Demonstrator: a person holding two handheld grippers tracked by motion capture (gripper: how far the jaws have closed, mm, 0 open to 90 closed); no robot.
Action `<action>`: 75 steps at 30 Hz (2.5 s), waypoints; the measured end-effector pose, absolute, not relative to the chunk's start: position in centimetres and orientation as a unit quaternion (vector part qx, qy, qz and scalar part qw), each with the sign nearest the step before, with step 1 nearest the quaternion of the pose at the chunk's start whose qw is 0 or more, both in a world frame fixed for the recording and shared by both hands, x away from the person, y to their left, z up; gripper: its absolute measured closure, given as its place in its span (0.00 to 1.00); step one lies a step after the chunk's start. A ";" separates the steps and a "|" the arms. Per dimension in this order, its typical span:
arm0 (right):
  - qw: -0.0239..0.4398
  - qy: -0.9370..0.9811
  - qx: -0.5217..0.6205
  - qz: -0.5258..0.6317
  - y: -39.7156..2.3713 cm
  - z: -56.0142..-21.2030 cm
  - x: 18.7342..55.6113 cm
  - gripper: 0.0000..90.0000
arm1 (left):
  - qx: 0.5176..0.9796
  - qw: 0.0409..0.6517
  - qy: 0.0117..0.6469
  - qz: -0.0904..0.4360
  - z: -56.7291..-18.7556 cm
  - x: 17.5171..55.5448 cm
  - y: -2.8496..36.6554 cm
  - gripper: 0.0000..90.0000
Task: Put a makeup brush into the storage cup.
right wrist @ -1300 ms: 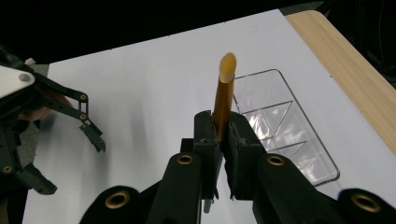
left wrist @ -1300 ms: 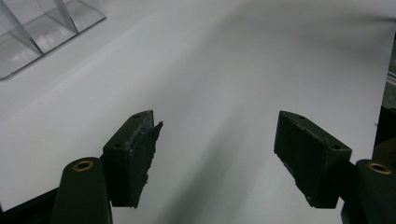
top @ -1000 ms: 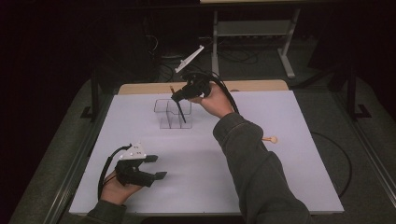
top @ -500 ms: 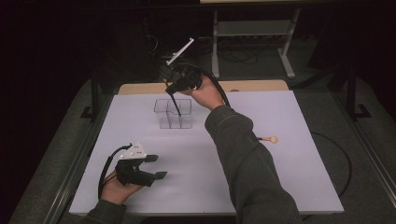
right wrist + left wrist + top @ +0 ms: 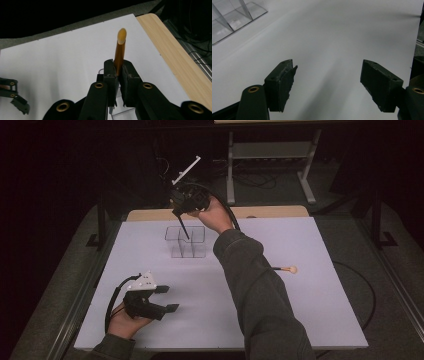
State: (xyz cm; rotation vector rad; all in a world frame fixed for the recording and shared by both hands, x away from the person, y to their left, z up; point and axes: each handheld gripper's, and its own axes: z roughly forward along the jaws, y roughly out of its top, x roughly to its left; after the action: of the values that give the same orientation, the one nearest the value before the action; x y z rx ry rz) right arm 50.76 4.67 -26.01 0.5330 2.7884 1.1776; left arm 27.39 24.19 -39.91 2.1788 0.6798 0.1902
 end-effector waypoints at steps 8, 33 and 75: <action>0.039 0.902 0.183 0.389 4.4 -26.4 51.4 0.92 | 0.869 0.409 0.267 0.079 -39.9 27.4 24.1 0.28; 0.043 0.902 0.196 0.382 5.1 -27.6 51.7 0.92 | 0.868 0.408 0.271 0.080 -40.0 27.5 24.4 0.28; 0.041 0.904 0.199 0.375 4.9 -29.7 51.6 0.92 | 0.868 0.408 0.271 0.080 -39.9 27.5 24.4 0.28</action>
State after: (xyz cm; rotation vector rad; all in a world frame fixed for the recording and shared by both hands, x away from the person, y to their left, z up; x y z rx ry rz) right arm 51.59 4.94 -29.73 0.6093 2.7694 1.1492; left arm 27.50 24.36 -39.94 2.1874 0.6834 0.2017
